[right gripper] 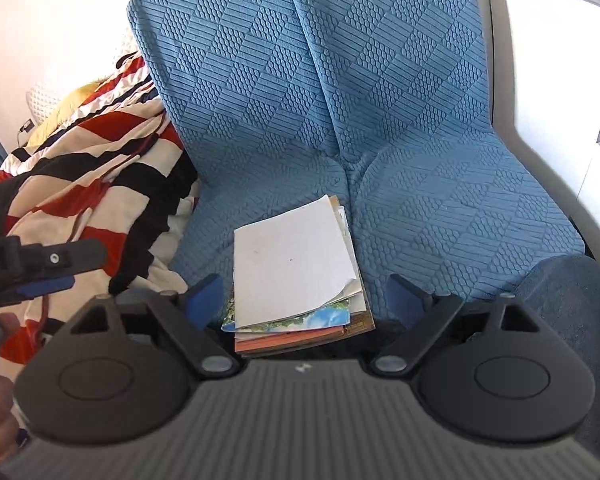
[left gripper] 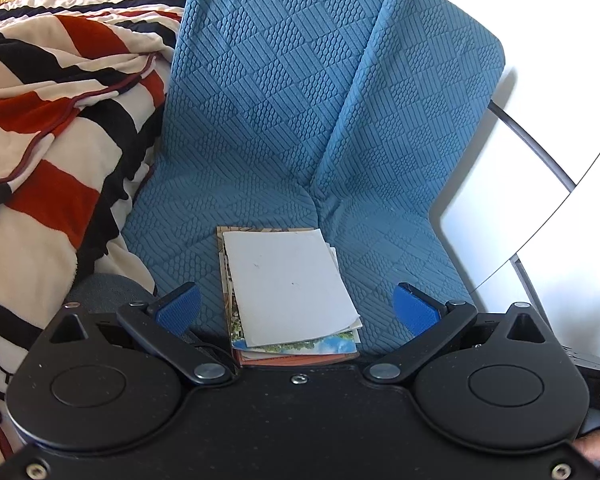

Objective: Organize objects

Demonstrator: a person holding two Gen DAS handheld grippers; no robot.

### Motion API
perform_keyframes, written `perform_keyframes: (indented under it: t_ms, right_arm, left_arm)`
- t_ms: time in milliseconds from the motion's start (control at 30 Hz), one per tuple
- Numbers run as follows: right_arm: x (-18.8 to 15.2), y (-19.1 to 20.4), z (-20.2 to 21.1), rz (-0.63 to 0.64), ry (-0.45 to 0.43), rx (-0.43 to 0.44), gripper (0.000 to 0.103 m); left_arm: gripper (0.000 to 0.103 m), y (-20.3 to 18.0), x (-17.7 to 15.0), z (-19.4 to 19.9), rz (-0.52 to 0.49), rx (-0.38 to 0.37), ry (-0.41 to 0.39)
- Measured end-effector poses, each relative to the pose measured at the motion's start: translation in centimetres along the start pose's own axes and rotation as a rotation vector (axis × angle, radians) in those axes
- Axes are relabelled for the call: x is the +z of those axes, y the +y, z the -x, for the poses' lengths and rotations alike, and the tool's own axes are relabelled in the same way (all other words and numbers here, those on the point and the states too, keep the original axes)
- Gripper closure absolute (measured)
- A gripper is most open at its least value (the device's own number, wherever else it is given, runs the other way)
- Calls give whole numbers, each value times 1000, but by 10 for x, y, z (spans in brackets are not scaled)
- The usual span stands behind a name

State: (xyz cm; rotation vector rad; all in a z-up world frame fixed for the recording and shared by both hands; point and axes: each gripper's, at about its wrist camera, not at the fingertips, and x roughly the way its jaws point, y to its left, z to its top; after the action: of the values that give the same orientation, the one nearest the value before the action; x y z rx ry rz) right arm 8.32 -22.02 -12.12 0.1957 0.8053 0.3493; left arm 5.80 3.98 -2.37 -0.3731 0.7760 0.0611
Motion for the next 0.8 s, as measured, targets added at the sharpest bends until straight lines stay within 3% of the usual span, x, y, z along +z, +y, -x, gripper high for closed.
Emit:
perform_keyframes:
  t_ms: [800]
  right_arm:
    - [3,3,2,10,7,14,14]
  left_arm:
    - [1,0,-1,0,5,-28,7]
